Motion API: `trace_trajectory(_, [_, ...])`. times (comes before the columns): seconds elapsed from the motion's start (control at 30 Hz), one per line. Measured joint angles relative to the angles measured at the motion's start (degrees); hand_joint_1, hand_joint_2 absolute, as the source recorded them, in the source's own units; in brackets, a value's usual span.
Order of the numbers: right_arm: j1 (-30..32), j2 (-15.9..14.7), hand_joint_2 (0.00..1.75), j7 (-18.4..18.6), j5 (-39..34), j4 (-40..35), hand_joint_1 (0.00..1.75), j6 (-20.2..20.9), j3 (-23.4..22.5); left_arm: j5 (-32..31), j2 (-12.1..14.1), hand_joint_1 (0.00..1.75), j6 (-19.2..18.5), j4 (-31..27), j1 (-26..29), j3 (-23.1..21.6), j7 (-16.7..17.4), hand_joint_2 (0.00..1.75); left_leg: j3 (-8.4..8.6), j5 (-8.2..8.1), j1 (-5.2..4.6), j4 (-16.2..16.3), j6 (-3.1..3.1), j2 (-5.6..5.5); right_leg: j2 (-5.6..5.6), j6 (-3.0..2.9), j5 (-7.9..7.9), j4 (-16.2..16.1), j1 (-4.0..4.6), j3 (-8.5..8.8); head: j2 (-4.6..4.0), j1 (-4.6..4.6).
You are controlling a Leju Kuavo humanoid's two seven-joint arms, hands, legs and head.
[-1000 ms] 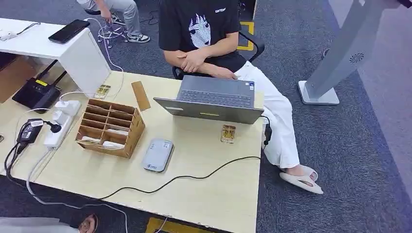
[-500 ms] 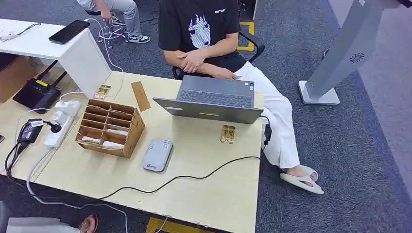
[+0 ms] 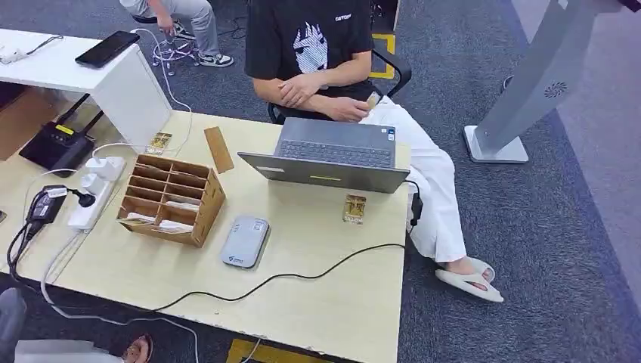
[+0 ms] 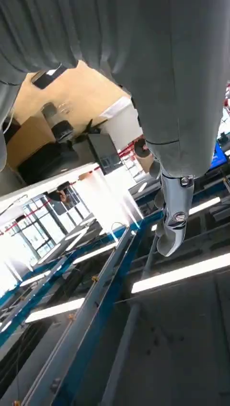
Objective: Pass the card to the sensor for recognition and then transmit it.
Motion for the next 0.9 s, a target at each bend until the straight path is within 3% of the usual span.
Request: trace_trajectory(0.9, [0.0,0.0,1.75,0.0,0.0,0.0,0.00,0.0,0.0,0.0,0.5,0.00,0.1,-0.5,0.0,-0.9,0.0,1.75,0.01,0.00,0.00,0.0,0.00,0.00,0.00,0.00,0.00,0.0,0.00,0.00,-0.02,0.00])
